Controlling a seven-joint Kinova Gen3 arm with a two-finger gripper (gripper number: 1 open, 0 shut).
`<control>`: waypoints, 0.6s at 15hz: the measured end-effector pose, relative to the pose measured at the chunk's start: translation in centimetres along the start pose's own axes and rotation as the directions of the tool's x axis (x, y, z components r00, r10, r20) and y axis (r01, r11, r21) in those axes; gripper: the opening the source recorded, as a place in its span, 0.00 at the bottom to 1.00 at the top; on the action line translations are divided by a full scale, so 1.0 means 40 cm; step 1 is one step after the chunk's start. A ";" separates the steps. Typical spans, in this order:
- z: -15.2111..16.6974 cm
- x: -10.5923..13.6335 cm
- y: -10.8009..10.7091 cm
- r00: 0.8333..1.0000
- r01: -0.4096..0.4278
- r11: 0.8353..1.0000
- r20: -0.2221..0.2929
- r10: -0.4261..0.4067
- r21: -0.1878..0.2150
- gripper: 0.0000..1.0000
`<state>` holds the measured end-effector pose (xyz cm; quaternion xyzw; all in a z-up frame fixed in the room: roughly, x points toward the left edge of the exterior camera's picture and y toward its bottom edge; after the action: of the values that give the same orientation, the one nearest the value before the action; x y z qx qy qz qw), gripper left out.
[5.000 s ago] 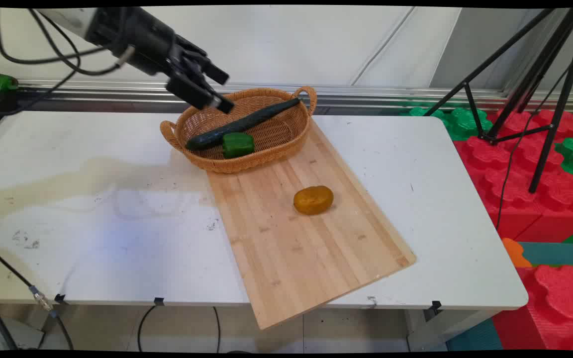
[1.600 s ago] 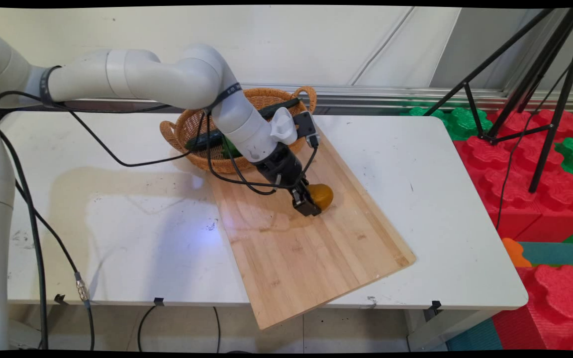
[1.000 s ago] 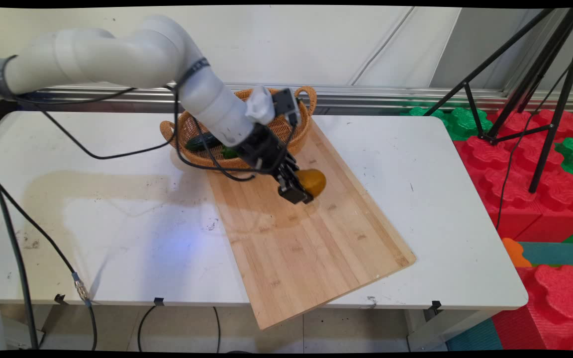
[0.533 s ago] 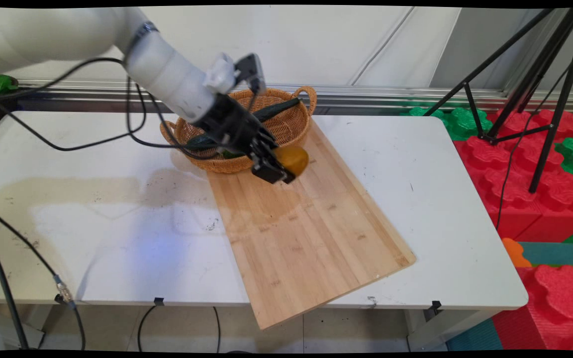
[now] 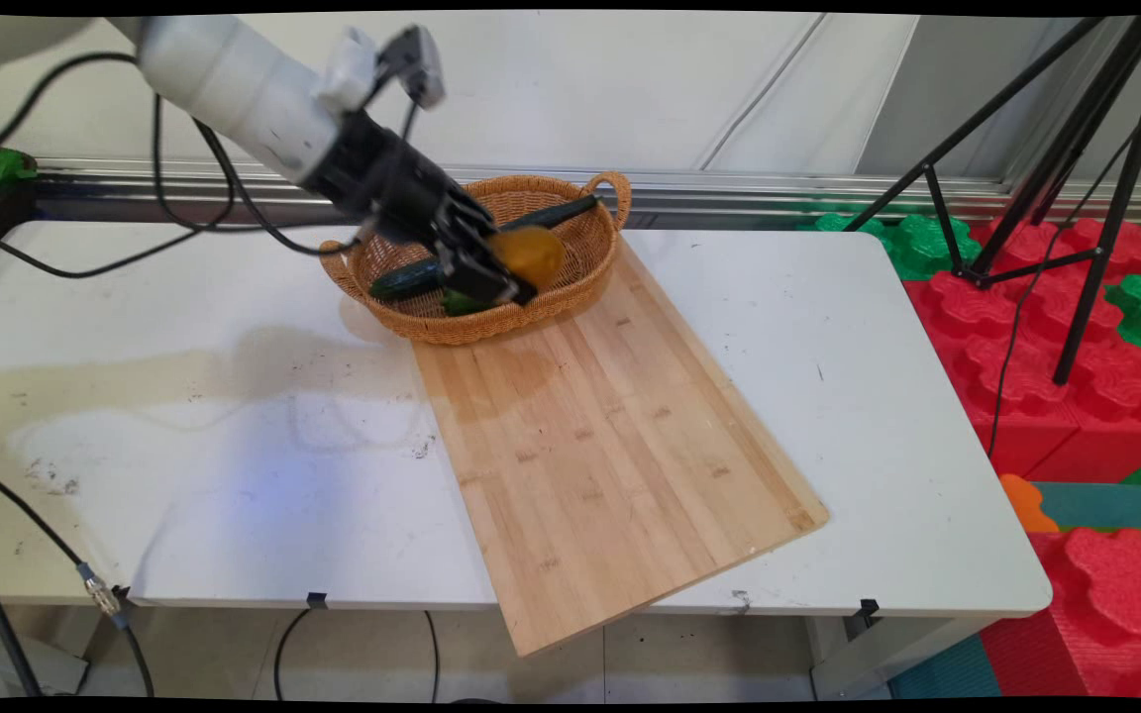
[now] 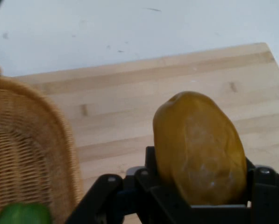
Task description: Place the picked object in the vegetable basket
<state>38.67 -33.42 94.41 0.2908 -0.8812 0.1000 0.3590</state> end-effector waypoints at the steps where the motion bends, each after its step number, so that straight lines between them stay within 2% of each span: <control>1: -0.021 -0.003 -0.013 1.000 0.009 1.000 -0.006 -0.008 0.013 0.00; 4: -0.072 -0.015 -0.064 0.999 0.037 0.997 -0.016 -0.036 0.062 0.00; 9: -0.102 -0.035 -0.155 0.998 0.059 0.990 -0.008 -0.058 0.131 0.00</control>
<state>45.44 -36.24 96.20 0.3391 -0.8631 0.1478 0.3438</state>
